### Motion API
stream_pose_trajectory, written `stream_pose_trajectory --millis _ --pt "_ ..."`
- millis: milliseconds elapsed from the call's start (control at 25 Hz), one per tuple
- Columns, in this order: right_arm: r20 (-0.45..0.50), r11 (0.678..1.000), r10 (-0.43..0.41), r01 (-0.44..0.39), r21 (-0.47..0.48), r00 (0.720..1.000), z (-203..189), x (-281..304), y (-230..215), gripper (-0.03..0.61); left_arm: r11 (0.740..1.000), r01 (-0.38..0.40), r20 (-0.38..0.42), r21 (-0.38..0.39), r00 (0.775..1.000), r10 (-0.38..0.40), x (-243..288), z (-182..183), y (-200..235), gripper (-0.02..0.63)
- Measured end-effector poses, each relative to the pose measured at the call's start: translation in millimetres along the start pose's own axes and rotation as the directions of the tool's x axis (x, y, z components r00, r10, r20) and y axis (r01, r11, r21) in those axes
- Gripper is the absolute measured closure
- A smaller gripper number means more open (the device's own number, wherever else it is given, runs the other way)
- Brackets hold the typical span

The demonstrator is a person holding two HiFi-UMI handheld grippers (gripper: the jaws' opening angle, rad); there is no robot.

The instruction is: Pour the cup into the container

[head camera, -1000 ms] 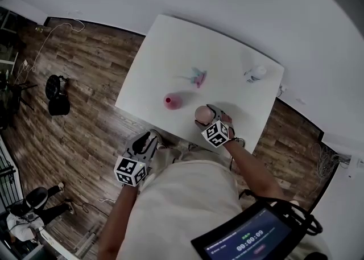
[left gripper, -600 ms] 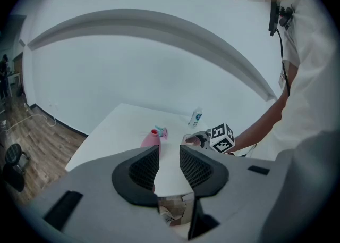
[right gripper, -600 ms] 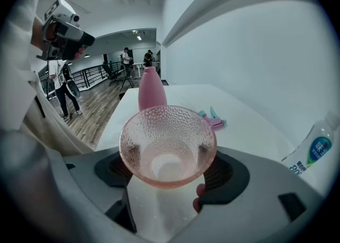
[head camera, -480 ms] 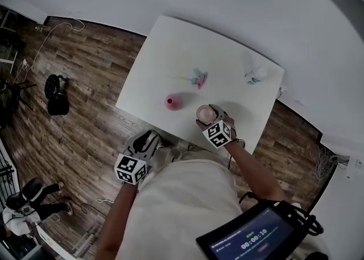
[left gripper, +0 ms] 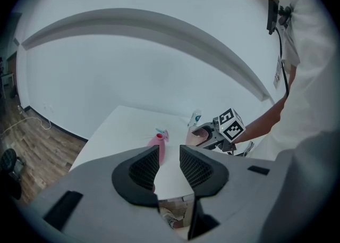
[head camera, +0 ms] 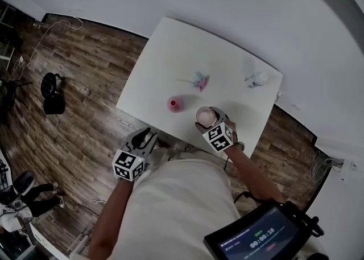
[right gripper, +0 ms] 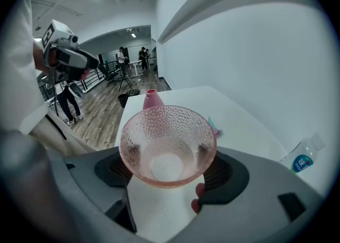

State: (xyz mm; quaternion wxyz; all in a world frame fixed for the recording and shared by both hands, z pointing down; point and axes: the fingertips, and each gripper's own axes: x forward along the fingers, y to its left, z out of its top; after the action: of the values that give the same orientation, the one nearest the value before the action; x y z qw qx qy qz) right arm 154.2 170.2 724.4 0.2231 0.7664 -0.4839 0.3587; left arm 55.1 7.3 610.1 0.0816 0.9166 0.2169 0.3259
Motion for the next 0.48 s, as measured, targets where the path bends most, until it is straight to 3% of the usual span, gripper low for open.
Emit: stream_pose_trajectory --millis 480 --pt "-0.076 0.999 0.045 -0.046 -0.007 0.996 54 -12 18 0.213 0.998 0.043 0.018 0.039 0.999 -0.044 -10 18 30 0.502"
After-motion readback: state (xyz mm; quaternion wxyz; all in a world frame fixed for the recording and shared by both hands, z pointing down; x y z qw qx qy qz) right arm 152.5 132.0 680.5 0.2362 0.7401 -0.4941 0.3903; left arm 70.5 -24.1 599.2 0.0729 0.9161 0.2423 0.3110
